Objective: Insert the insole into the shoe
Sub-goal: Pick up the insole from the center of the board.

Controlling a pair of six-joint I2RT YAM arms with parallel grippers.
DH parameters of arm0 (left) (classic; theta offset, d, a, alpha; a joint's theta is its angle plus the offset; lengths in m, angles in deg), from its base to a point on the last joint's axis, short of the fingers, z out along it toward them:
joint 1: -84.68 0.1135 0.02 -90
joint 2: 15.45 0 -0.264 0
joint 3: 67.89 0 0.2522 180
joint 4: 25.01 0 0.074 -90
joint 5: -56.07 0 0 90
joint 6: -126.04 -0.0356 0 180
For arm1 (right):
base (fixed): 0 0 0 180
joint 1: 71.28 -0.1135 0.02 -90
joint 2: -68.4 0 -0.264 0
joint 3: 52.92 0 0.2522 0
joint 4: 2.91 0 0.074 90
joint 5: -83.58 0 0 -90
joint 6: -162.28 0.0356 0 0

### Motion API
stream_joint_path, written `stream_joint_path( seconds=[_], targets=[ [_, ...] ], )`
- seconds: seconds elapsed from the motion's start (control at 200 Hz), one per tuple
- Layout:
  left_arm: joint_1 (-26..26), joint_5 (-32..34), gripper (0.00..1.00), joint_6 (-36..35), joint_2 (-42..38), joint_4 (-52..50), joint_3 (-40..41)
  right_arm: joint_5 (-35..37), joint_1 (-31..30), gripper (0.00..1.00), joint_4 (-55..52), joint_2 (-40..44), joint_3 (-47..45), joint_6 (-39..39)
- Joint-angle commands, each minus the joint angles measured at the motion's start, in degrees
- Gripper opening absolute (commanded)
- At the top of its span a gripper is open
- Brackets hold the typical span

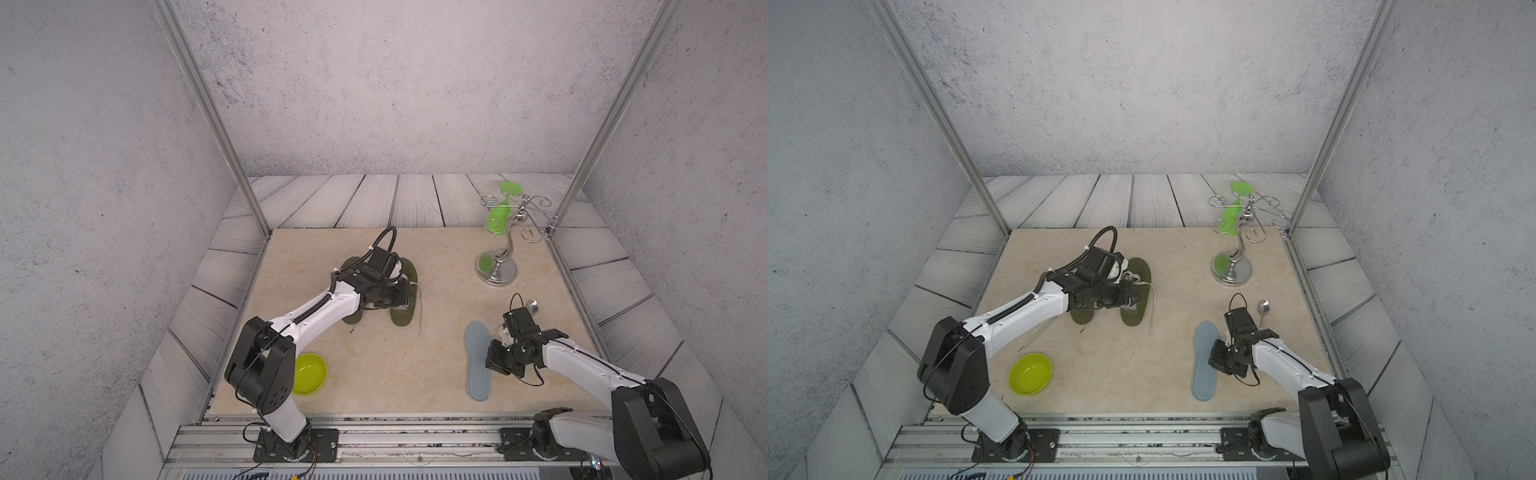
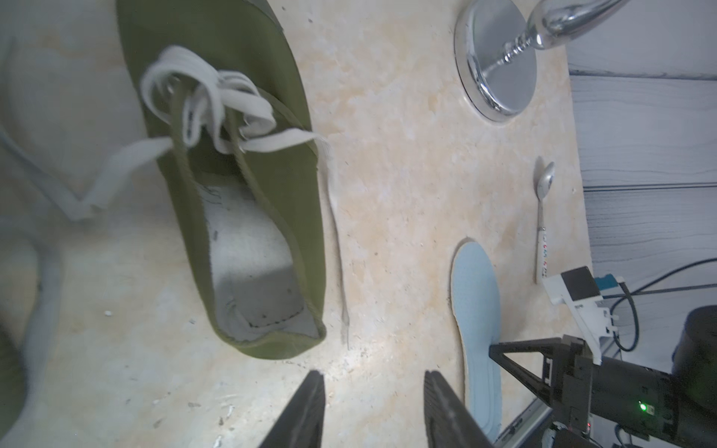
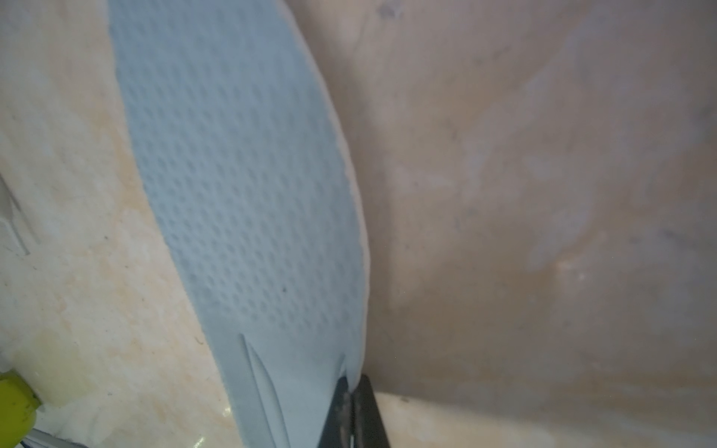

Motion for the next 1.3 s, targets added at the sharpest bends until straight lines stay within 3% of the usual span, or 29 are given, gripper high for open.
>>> stream_joint_path(
  seconds=[0.0, 0.22, 0.485, 0.761, 1.296],
  targets=[
    [-1.9, -2.4, 0.45, 4.1, -1.1, 4.0, 2.9, 0.0, 0.0, 0.00, -1.9, 1.9, 2.2, -2.0],
    [-6.6, -3.9, 0.45, 10.3, 0.5, 13.9, 7.9, -3.2, 0.0, 0.00, -4.4, 3.7, 8.1, -4.3],
    [-8.1, -7.7, 0.46, 15.9, 2.4, 25.3, 10.4, -7.3, 0.0, 0.00, -4.7, 1.2, 13.8, -5.6],
    [-7.9, -13.2, 0.46, 11.6, 4.8, 24.8, 6.3, -17.8, 0.1, 0.00, -1.9, -1.9, 18.0, -4.9],
    [-5.5, -10.8, 0.46, 9.6, 6.6, 25.8, 3.5, -25.1, 0.0, 0.00, -3.0, -4.3, 21.7, -6.7]
  ],
)
